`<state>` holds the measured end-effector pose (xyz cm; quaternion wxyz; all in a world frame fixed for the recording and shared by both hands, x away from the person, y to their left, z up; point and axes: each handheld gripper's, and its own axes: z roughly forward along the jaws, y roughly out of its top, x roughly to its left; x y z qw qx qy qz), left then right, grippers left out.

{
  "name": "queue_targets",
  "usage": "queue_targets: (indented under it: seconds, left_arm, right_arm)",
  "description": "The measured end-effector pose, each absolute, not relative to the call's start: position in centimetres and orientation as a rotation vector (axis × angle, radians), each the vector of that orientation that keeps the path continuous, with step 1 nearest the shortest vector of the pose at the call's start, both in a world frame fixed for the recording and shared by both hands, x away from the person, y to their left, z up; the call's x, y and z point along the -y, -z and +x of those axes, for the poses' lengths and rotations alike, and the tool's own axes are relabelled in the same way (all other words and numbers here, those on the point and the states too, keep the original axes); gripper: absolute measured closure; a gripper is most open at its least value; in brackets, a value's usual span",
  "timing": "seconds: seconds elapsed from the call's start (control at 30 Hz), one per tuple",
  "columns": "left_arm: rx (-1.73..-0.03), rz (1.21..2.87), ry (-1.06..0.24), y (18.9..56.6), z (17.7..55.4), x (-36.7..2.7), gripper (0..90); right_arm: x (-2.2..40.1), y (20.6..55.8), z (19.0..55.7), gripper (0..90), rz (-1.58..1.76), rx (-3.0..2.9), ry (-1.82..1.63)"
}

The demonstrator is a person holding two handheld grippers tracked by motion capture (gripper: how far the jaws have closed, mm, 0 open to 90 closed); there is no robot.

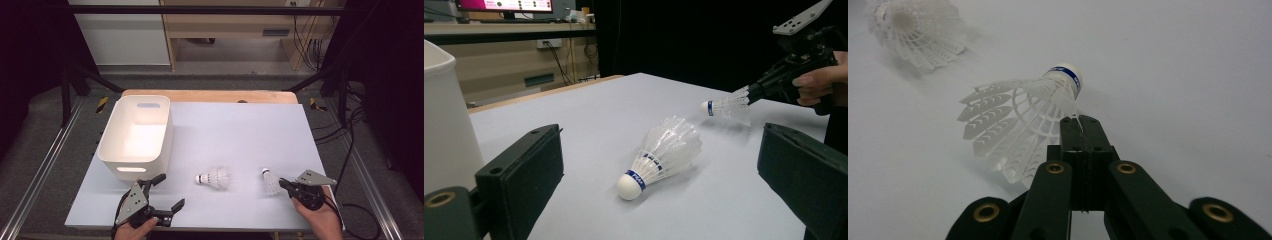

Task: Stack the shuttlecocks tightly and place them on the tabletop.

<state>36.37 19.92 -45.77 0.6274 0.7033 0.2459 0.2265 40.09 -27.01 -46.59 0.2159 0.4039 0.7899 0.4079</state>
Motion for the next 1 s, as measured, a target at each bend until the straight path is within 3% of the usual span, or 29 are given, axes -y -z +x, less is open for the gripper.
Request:
queue_targets:
  seconds: [0.47,0.67,0.87,0.97,1.0]
  left_arm:
    - [-0.561,1.612,-0.517,45.8,36.4,-20.1,4.4]
    - [-0.574,1.599,-0.517,45.8,36.8,-20.4,4.4]
    - [-0.578,1.595,-0.519,45.8,36.9,-20.7,4.4]
    - [-0.578,1.595,-0.52,45.8,37.0,-20.7,4.4]
    - [-0.58,1.593,-0.519,45.8,37.0,-20.7,4.4]
  right_arm:
    - [23.0,45.6,44.3,90.0,0.895,-2.391,-1.217]
    - [22.0,46.1,44.3,89.7,0.861,-2.398,-1.175]
    - [22.5,46.4,43.8,74.0,0.913,-2.346,-1.197]
    - [23.1,46.4,43.5,59.6,0.945,-2.304,-1.196]
    - [23.1,46.4,43.5,59.6,0.945,-2.304,-1.196]
